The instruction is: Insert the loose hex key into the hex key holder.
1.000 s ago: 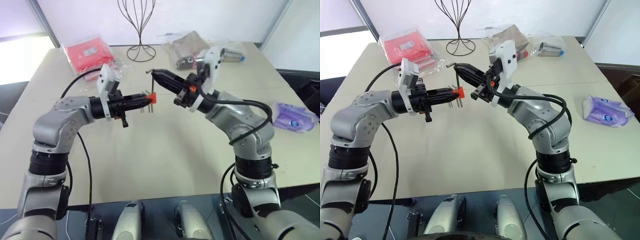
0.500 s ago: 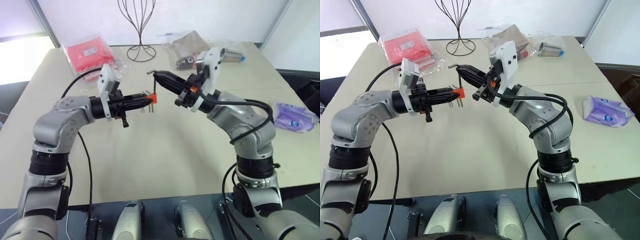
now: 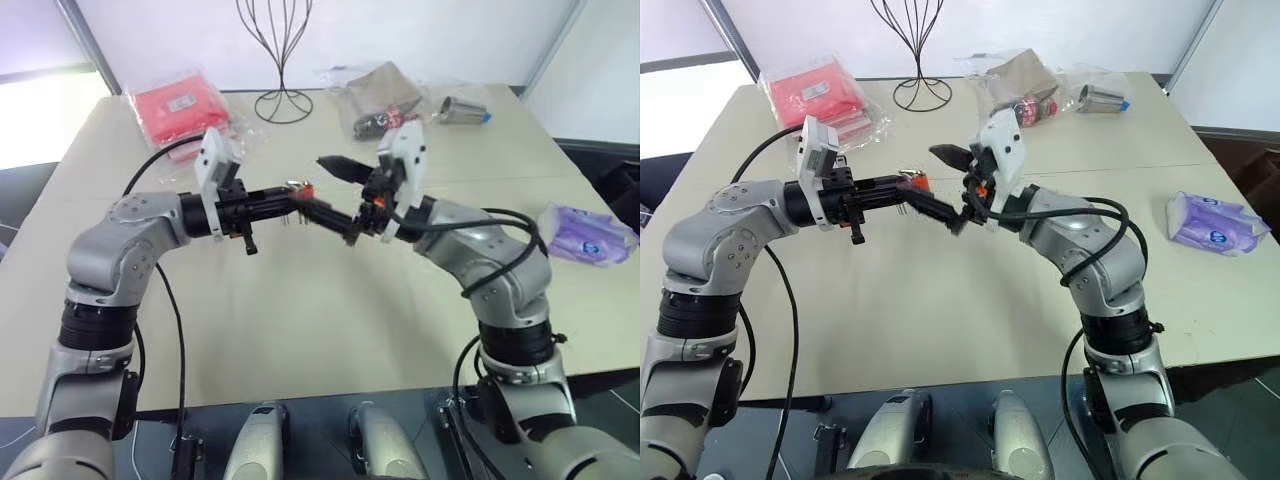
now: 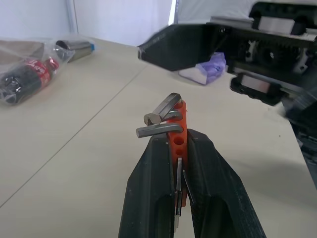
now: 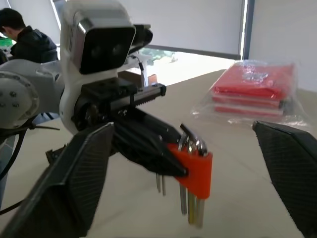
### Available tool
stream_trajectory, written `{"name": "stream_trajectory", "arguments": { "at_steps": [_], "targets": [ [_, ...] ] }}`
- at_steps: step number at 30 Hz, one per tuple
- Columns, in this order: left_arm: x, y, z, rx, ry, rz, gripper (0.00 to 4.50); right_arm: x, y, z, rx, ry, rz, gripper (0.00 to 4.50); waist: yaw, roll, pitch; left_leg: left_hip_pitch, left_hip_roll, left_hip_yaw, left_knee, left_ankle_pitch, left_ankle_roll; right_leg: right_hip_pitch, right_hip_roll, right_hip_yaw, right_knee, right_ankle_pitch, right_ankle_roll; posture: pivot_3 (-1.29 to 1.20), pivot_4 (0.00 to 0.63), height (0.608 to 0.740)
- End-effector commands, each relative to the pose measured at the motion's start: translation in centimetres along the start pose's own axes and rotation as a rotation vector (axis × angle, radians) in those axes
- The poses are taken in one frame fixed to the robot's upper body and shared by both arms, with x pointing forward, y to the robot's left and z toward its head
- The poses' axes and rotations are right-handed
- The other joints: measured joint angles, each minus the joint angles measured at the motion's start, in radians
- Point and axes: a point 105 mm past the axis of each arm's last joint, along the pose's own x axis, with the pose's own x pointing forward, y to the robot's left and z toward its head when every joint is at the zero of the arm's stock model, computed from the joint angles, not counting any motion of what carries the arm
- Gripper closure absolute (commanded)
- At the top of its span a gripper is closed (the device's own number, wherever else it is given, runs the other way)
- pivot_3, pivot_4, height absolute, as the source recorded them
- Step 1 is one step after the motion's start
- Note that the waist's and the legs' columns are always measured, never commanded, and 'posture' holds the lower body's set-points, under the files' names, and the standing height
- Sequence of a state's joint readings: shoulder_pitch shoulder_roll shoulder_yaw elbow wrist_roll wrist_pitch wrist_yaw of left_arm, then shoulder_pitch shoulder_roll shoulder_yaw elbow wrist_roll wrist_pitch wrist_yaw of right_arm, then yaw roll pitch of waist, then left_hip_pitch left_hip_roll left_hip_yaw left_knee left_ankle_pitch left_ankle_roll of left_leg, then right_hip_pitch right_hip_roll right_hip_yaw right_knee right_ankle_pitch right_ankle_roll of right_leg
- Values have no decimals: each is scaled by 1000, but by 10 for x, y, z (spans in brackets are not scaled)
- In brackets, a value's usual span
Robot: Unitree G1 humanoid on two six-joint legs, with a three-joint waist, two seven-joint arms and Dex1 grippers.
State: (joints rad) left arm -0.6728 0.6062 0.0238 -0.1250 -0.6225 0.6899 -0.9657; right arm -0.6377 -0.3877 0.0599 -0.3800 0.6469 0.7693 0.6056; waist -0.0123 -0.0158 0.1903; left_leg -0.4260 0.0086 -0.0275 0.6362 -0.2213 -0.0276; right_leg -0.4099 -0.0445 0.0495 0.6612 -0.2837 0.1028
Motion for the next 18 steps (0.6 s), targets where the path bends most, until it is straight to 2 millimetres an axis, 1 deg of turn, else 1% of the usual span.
{"name": "stream_trajectory", "arguments": {
  "at_steps": [1,5,6,9,12,15,16,18],
  "targets": [
    [1,-3,11,18,-30,-17,4500,-29,-4,4,-32,15,-29,64,2,0,0,0,0,0,0,0,0,0,0,0,0,0,0,0,150,740],
    [5,-6,3,-22,-17,-34,4500,-52,-10,4,-32,48,-76,64,-3,0,0,0,0,0,1,0,0,1,0,0,-1,0,0,0,150,740],
    [8,-9,-3,-54,-17,-49,4500,-62,-12,5,-36,63,-97,64,-4,0,0,0,0,0,1,0,0,1,0,0,-1,0,0,0,150,740],
    [16,-16,-18,-136,-13,-78,4500,-81,-14,8,-44,104,-136,64,-2,0,0,0,0,0,1,0,0,1,1,0,-1,0,0,0,150,740],
    [28,-24,-40,-212,19,-110,4500,-98,-16,12,-60,151,-181,64,-1,0,0,0,0,0,1,0,0,1,0,0,-1,0,0,0,150,740],
    [47,-28,-65,-327,23,-113,4500,-117,-20,16,-88,191,-266,64,4,0,0,0,-1,0,2,0,0,2,0,0,-1,0,0,0,150,740],
    [53,-28,-72,-345,23,-108,4500,-121,-21,17,-91,193,-286,64,4,0,0,0,-1,0,3,0,0,3,0,0,-1,0,0,0,150,740],
    [62,-29,-79,-379,13,-106,4500,-124,-20,18,-94,194,-306,64,2,-1,0,0,-1,0,4,0,0,3,0,0,-1,0,0,0,150,740]
  ]
}}
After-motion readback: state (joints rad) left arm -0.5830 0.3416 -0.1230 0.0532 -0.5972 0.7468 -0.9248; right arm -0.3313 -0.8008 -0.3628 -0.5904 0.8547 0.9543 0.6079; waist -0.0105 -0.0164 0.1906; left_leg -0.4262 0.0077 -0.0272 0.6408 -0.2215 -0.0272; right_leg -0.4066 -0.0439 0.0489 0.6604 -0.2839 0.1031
